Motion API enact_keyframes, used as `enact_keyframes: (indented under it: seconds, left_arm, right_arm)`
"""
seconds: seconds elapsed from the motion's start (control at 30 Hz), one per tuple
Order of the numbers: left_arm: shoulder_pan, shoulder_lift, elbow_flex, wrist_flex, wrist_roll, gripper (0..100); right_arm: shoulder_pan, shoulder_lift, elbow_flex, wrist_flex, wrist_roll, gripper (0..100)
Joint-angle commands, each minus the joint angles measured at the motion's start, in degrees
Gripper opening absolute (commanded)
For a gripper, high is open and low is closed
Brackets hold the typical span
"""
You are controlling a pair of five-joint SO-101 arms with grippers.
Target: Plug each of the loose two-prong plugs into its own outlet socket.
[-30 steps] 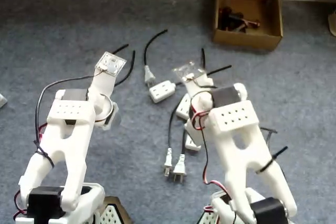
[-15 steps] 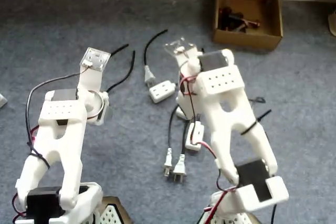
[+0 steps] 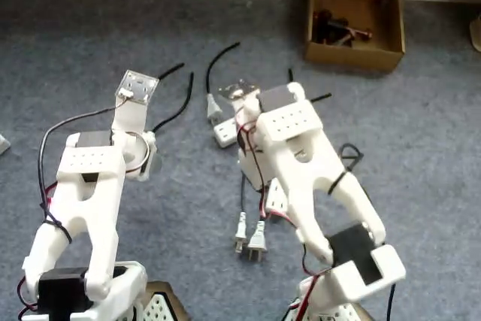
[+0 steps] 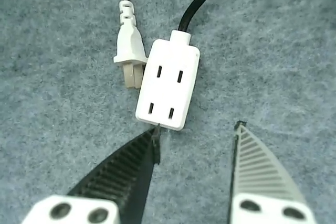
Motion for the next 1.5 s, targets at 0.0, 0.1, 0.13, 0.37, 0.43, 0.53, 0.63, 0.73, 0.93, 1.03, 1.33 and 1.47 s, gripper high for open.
enact_keyframes:
  seconds: [0.0,0.1,0.13,0.37,0.43,0.53,0.63,0.73,0.93,1.03,1.33,1.47]
  left_arm:
    - [-0.7,-2.6,-0.2,-0.7,0.6,21]
    - [-0.7,-2.6,-0.2,-0.7,0.6,21]
    - [-0.8,-2.6,-0.3,-0.7,0.5,21]
    - [-0.8,-2.6,-0.2,-0.5,0.6,21]
    - [-0.8,-2.6,-0.1,-0.5,0.6,21]
    - [-0.8,-2.6,0.0,-0.5,0.7,21]
    - [-0.9,-2.6,1.1,-0.8,0.7,21]
    - [-0.9,-2.7,1.2,-0.8,0.7,21]
    - [-0.9,-2.7,1.1,-0.8,0.7,21]
    - [-0.9,-2.7,1.1,-0.8,0.7,21]
    - [-0.9,-2.7,1.1,-0.8,0.7,21]
    - [-0.9,-2.7,1.1,-0.8,0.7,21]
  right_arm:
    - [-3.0,-8.0,5.3,-4.4,-1.1,13.9]
    - [-3.4,-10.2,7.2,-5.0,-1.1,14.0]
    - [-3.3,-10.5,7.4,-5.1,-1.9,14.0]
    - [-8.0,-12.4,12.2,-10.4,-5.1,14.1]
    - [-9.0,-14.4,13.8,-11.6,-5.2,14.1]
    - [-9.3,-17.9,16.8,-12.8,-5.4,14.1]
    - [-10.8,-21.2,21.2,-15.7,-5.5,14.1]
    - [-14.1,-23.5,24.7,-17.5,-5.5,14.2]
    - [-15.9,-24.7,28.4,-21.5,-8.6,14.2]
    - [-15.9,-24.5,28.4,-22.1,-10.4,13.9]
    - [-16.5,-24.4,28.4,-24.0,-28.7,14.2]
    - [-19.0,-24.4,29.5,-23.7,-37.8,14.2]
